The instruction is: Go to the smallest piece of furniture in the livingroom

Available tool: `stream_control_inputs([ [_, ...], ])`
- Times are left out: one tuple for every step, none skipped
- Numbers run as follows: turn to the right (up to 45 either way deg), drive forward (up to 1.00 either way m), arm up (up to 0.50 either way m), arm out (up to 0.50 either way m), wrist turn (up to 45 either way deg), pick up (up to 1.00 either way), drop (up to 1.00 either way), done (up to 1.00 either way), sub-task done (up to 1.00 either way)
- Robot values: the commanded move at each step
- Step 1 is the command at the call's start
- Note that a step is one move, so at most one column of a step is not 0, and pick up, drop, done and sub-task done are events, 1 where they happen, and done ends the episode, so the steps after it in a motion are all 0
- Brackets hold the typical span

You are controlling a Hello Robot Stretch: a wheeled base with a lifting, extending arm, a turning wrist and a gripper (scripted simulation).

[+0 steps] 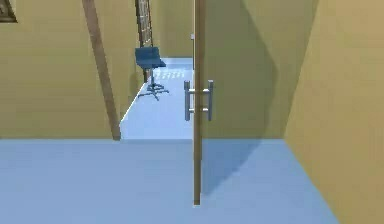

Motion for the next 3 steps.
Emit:
stream_control_inputs([
  [-18.0, 0.0, 0.0, 0.0, 0.0, 0.0, 0.0, 0.0, 0.0],
  [0.0, 1.0, 0.0, 0.0, 0.0, 0.0, 0.0, 0.0, 0.0],
  [-24.0, 0.0, 0.0, 0.0, 0.0, 0.0, 0.0, 0.0, 0.0],
])
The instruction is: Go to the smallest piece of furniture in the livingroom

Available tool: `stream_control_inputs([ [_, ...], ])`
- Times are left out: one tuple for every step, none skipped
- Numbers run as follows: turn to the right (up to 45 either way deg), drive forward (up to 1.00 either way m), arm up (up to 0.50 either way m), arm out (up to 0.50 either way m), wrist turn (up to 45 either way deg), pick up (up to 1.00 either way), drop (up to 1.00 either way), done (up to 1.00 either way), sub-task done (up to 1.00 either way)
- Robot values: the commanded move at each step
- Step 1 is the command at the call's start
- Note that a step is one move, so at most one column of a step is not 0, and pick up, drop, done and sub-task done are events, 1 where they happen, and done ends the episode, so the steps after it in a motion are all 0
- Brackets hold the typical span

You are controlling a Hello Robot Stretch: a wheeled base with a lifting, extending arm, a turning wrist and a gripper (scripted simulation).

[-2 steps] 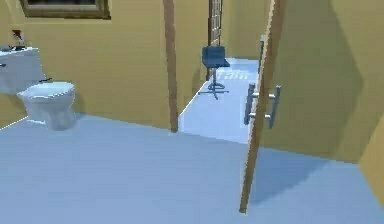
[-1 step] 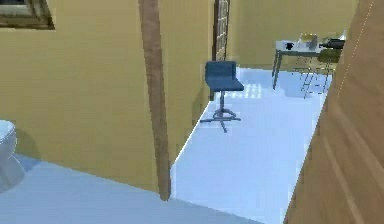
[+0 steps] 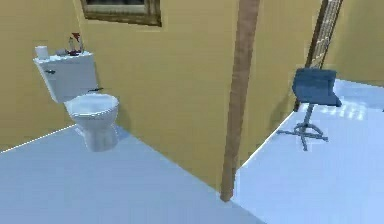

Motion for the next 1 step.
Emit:
stream_control_inputs([
  [0.0, 0.1, 0.0, 0.0, 0.0, 0.0, 0.0, 0.0, 0.0],
])
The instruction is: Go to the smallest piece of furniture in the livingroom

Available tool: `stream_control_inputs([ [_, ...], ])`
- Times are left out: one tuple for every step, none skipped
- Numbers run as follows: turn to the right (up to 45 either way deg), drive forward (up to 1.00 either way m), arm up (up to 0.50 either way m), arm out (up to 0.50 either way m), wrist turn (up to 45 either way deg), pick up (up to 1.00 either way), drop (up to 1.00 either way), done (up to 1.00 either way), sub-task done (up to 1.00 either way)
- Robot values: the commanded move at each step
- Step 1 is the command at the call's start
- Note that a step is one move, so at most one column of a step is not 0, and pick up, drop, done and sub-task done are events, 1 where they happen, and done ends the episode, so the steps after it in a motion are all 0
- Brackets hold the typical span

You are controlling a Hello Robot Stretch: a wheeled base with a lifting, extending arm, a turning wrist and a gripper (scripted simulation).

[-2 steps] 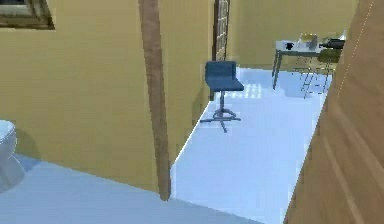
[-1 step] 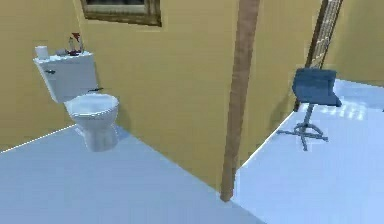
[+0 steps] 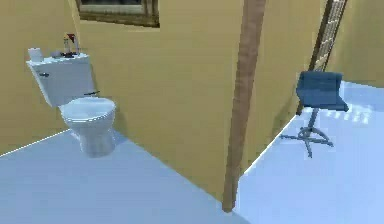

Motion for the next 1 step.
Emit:
stream_control_inputs([
  [42.0, 0.0, 0.0, 0.0, 0.0, 0.0, 0.0, 0.0, 0.0],
])
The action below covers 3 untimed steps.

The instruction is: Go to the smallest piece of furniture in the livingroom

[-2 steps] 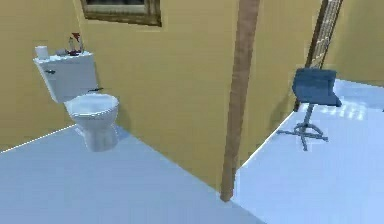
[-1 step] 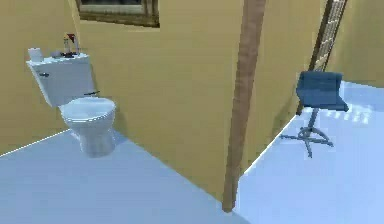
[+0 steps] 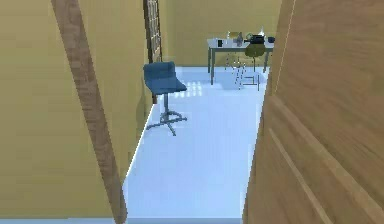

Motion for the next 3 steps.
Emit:
stream_control_inputs([
  [3.0, 0.0, 0.0, 0.0, 0.0, 0.0, 0.0, 0.0, 0.0],
  [0.0, 1.0, 0.0, 0.0, 0.0, 0.0, 0.0, 0.0, 0.0],
  [0.0, 0.2, 0.0, 0.0, 0.0, 0.0, 0.0, 0.0, 0.0],
])
